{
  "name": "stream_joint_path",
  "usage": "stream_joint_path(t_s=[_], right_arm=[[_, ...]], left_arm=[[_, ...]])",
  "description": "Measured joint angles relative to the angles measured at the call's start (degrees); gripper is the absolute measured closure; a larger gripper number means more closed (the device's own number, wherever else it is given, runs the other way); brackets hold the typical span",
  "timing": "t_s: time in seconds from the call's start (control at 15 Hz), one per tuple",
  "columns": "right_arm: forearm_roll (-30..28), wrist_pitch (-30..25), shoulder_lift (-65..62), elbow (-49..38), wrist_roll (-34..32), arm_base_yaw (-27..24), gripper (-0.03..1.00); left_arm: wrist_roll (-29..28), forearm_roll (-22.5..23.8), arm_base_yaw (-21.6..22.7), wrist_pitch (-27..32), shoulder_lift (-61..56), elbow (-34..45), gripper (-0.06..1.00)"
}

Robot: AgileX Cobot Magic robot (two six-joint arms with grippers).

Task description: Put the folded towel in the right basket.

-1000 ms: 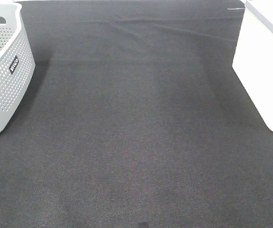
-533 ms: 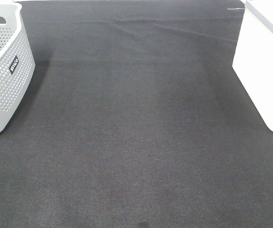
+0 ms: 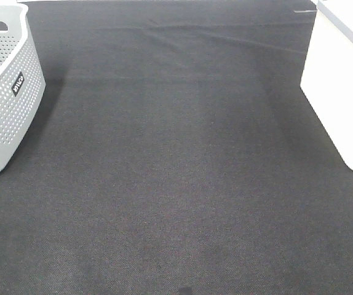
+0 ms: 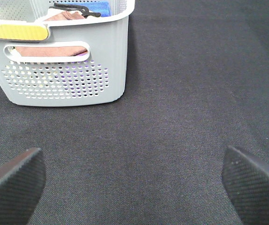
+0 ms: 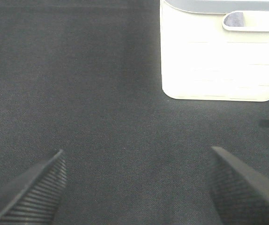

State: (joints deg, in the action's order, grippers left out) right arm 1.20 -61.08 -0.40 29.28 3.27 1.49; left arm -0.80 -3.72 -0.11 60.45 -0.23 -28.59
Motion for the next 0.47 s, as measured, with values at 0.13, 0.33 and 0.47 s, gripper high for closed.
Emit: stream_joint_path(t_s=[0.13,0.33,0.47], right_arm=[[0.0,0.0,0.0,0.0,0.0,0.0,0.2],[0.0,0.0,0.0,0.0,0.0,0.0,0.2],[0.0,0.0,0.0,0.0,0.0,0.0,0.2]], left_arm=[[0.0,0.0,0.0,0.0,0.0,0.0,-0.02],[0.0,0.0,0.0,0.0,0.0,0.0,-0.02],[0.0,0.0,0.0,0.0,0.0,0.0,-0.02]])
